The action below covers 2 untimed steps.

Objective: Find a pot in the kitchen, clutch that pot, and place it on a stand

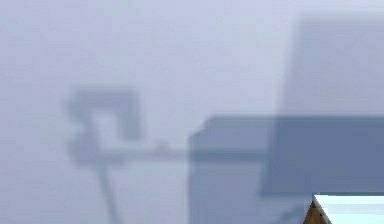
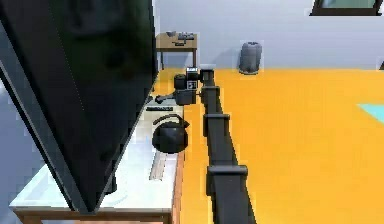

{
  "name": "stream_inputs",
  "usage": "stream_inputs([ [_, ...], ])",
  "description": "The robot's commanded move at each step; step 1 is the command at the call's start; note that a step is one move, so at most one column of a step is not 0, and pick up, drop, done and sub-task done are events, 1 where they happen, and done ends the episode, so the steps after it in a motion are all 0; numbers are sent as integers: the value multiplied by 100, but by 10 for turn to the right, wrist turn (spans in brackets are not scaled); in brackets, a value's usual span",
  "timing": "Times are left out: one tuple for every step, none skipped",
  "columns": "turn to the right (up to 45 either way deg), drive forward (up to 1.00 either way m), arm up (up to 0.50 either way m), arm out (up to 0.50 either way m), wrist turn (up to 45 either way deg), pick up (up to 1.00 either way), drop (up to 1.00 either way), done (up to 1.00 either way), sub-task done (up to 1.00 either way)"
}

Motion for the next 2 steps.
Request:
stream_inputs([
  [0,0,8,0,0,0,0,0,0],
  [0,0,0,-8,0,0,0,0,0],
])
